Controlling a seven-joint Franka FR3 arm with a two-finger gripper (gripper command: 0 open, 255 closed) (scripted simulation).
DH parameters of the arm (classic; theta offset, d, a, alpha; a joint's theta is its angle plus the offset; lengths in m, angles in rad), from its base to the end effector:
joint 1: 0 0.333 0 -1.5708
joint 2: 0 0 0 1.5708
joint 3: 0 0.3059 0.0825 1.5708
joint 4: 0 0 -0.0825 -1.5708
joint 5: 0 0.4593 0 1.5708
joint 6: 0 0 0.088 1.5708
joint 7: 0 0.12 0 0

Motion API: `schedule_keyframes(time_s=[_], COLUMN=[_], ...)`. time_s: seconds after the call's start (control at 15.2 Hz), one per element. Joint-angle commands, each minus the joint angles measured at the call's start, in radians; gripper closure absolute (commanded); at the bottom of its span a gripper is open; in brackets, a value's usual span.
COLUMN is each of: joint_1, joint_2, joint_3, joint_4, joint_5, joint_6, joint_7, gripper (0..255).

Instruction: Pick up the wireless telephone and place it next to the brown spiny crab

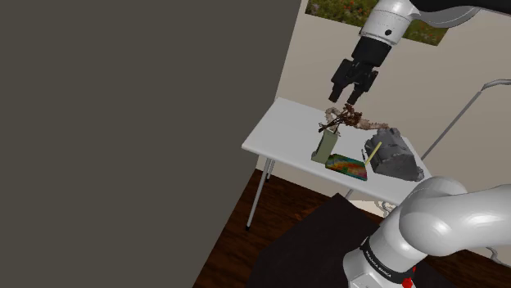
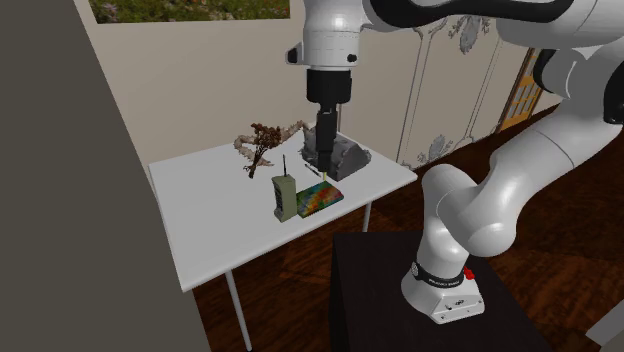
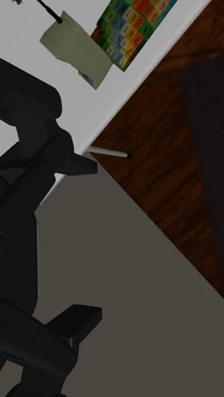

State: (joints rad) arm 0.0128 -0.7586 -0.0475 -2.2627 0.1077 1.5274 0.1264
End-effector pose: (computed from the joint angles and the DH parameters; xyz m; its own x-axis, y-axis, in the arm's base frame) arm 0.3931 -0.0042 0.6076 0.9898 -0.1424 0.0053 -0.1403 -0.9800 -0.1415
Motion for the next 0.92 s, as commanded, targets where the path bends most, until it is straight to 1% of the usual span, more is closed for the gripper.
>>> schedule_keyframes(time_s=[0.0,0.46,0.86], joint_1=[0.0,-0.026,-0.044], joint_2=[0.0,0.05,0.152], joint_3=[0.0,-0.119,-0.228], joint_4=[0.0,-0.099,-0.132], joint_5=[0.0,-0.097,-0.164], joint_6=[0.0,0.145,0.286], joint_7=[0.0,-0.189,-0.347], gripper=[0,0,0])
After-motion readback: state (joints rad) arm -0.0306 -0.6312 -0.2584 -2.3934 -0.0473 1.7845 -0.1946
